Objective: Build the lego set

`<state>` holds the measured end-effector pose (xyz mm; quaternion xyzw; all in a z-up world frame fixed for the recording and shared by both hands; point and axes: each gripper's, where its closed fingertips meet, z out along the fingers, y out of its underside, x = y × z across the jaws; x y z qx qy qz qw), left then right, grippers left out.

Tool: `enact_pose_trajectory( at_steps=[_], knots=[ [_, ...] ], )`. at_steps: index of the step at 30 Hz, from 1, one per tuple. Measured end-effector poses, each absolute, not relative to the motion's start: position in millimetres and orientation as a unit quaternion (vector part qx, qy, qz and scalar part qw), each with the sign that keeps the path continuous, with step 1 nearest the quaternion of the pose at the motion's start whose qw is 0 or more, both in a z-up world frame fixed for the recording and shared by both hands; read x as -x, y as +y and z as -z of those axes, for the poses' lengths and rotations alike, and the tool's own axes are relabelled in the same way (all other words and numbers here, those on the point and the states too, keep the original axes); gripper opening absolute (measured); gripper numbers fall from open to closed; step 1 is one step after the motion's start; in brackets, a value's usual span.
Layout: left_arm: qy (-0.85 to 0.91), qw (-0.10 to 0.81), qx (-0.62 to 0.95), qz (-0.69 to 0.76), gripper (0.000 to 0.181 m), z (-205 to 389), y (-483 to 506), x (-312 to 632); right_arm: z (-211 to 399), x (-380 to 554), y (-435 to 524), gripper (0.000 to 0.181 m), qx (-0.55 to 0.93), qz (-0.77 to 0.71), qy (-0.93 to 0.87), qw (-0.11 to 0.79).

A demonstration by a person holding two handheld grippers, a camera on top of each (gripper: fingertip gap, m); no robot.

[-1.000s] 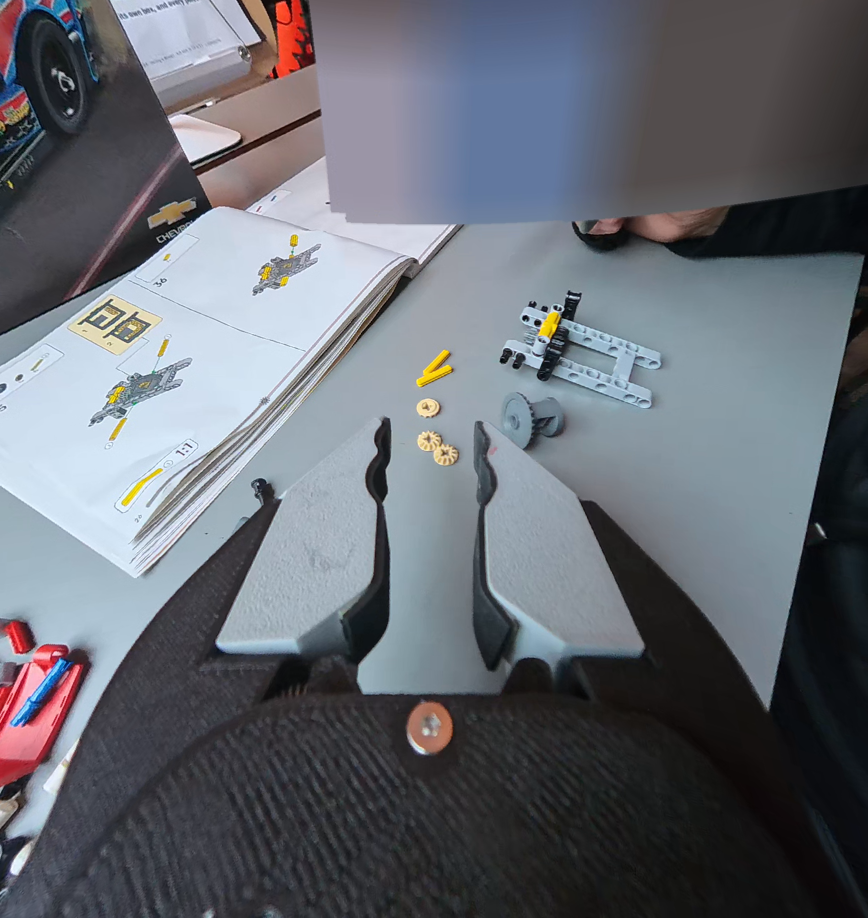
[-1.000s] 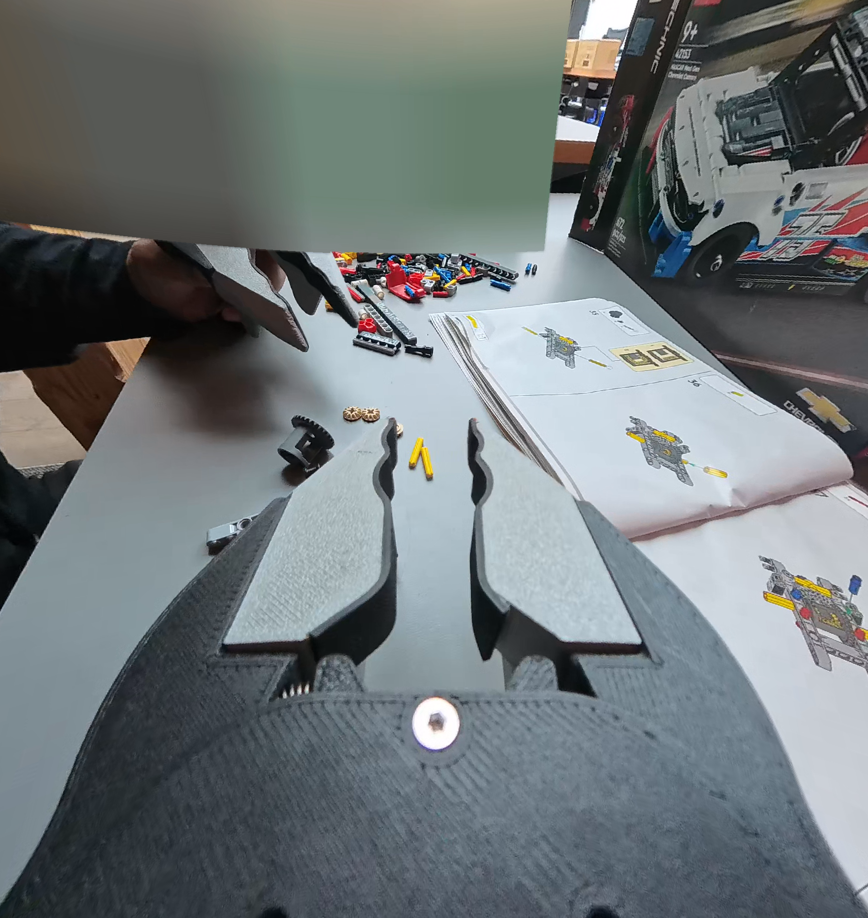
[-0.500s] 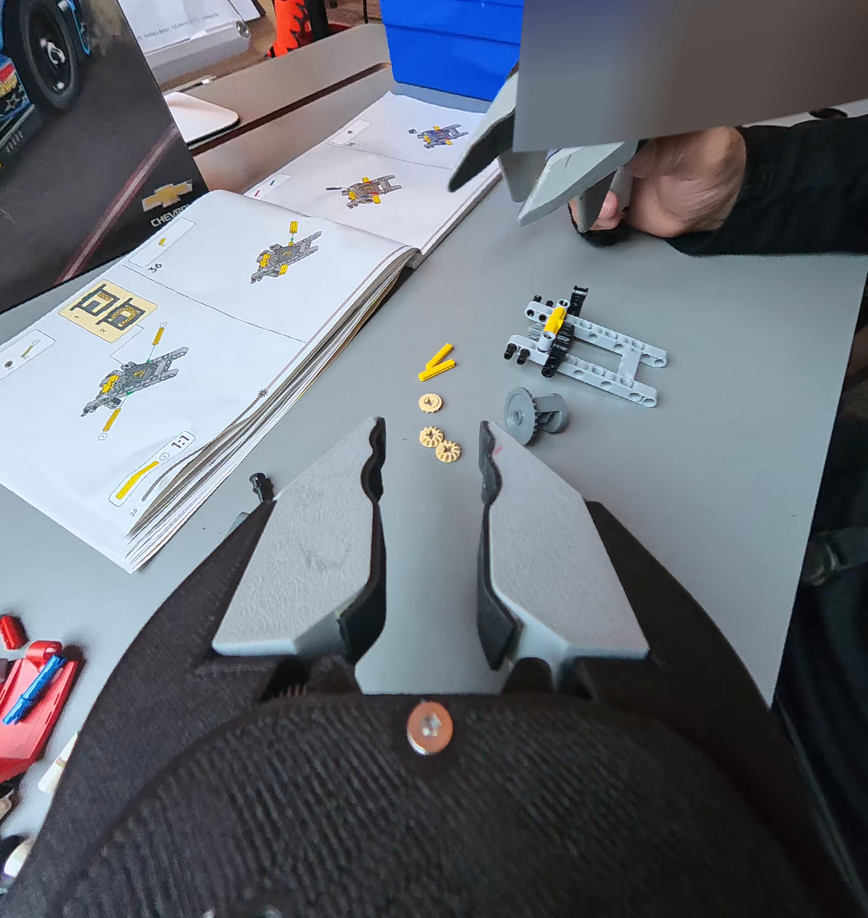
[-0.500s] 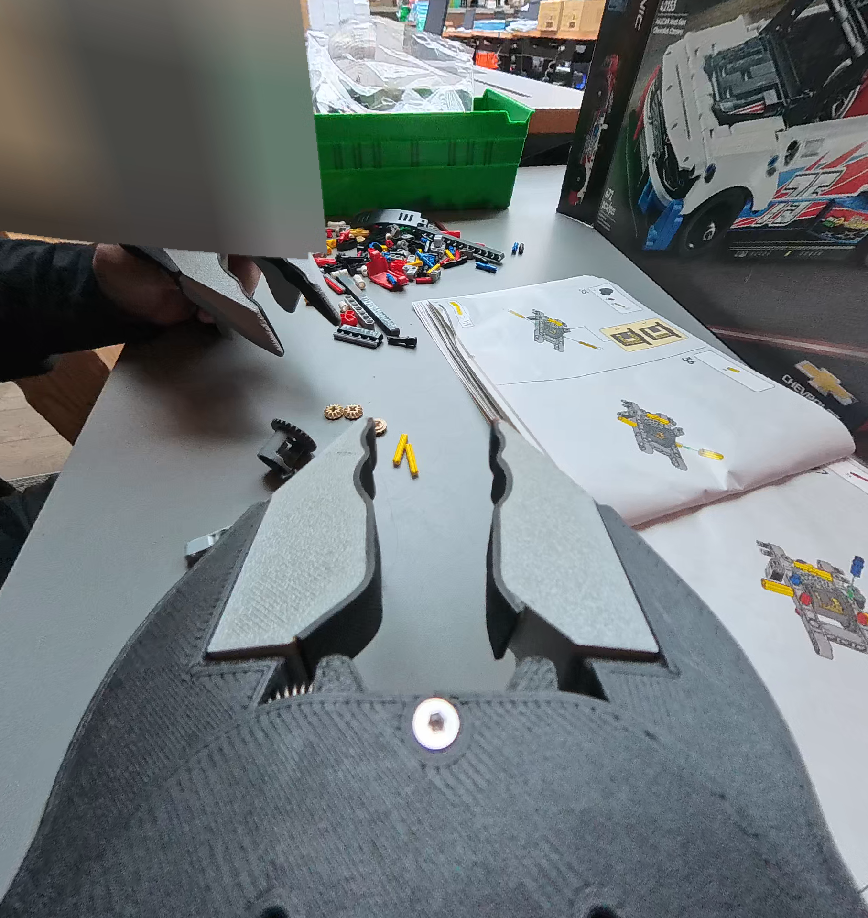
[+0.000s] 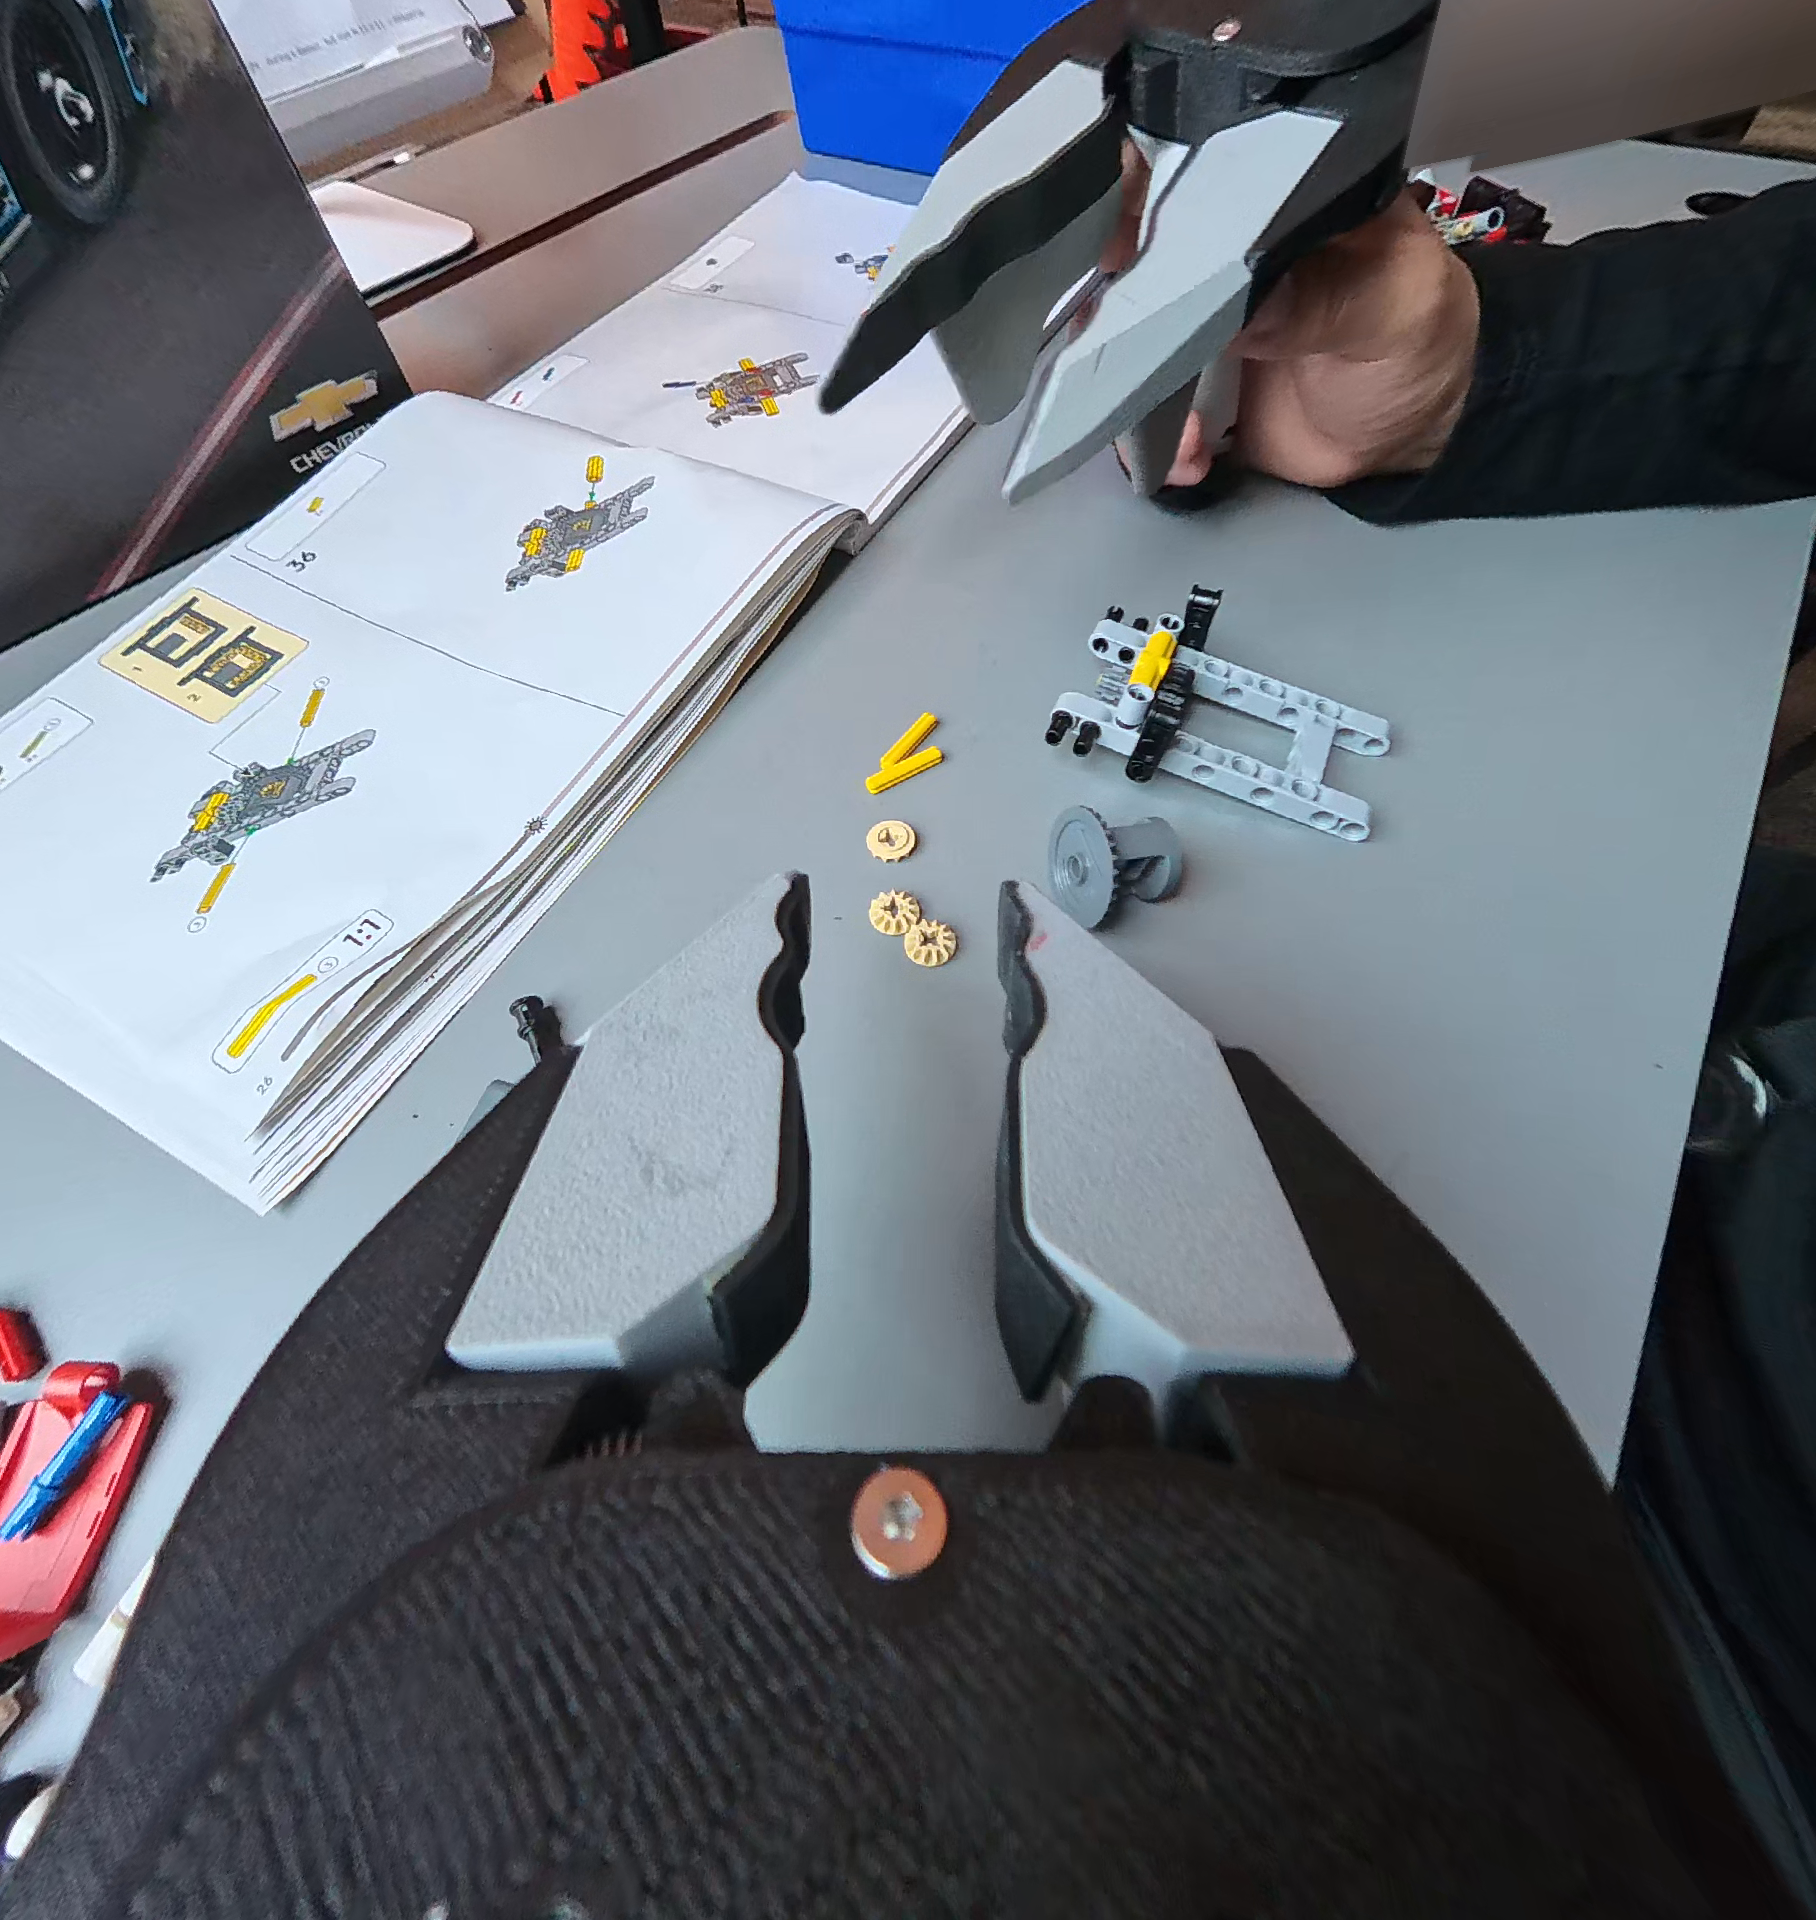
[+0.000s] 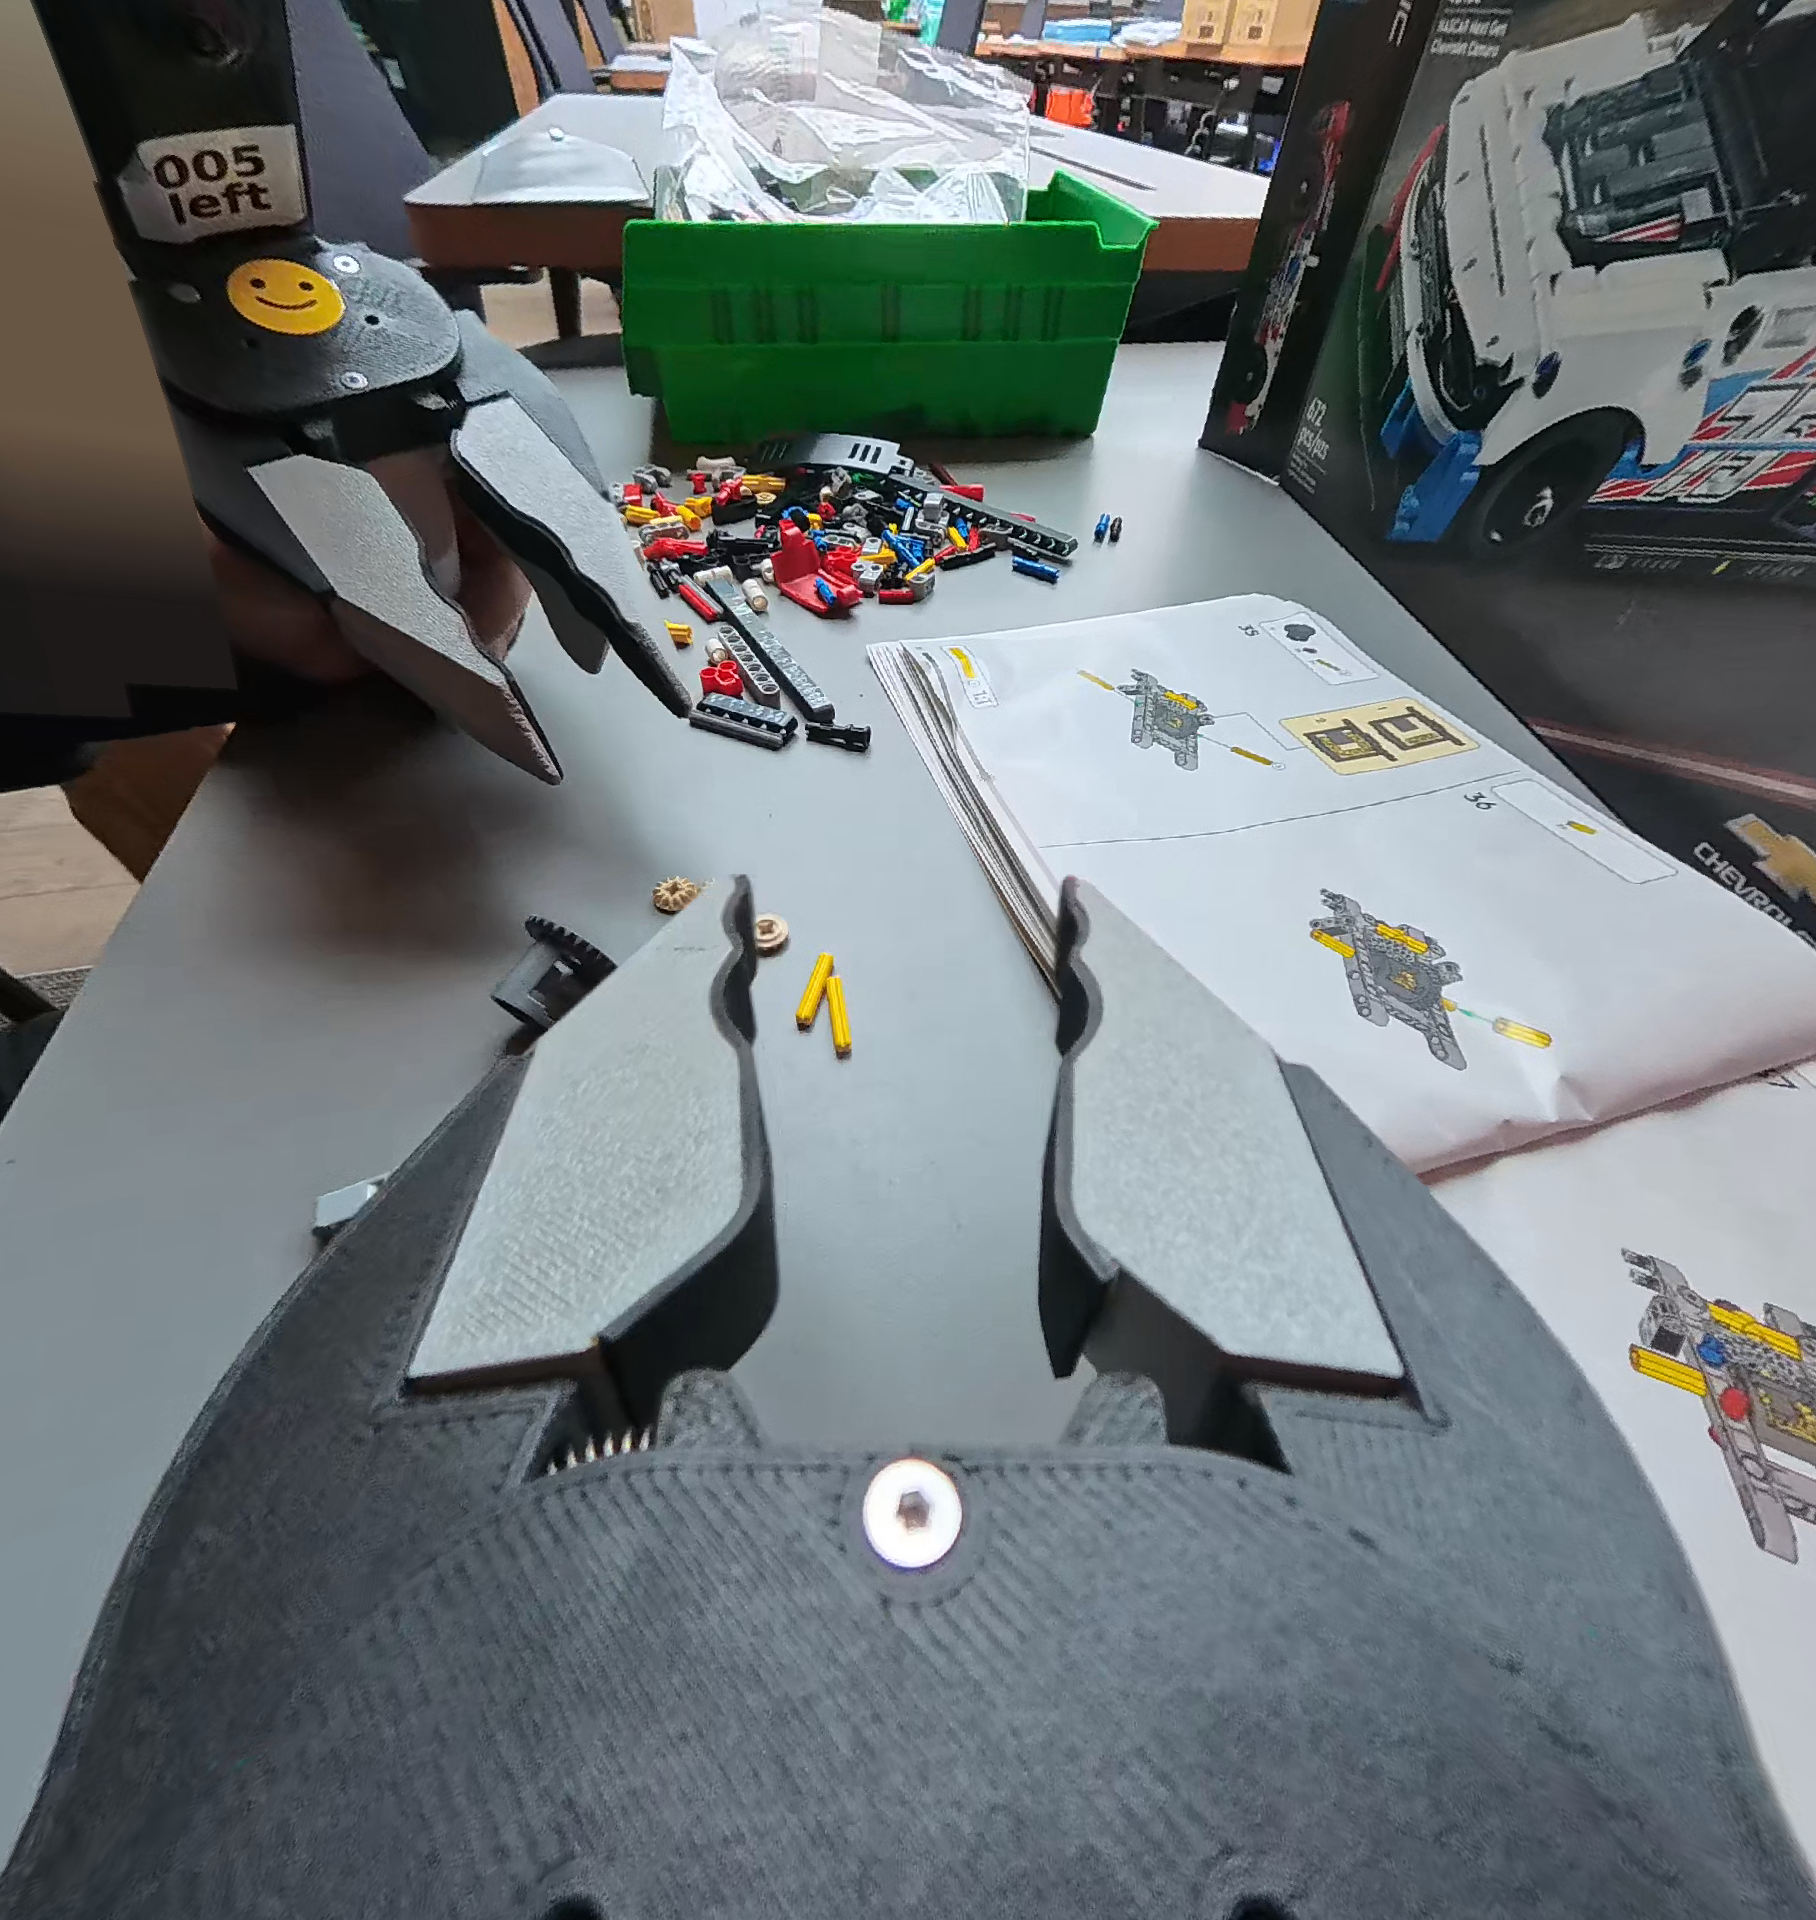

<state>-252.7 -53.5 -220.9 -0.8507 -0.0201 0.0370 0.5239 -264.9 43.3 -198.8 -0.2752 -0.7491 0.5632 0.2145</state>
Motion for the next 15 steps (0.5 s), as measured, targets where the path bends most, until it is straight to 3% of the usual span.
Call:
enact_pose_trajectory(
  at_steps=[15],
  knots=[
    [-0.034,0.524,0.85,-0.045,0.033,220.7,-54.0,258.0,203.7,260.2,32.6,0.07,0.256,-0.547,-0.766,0.219]
  ],
)
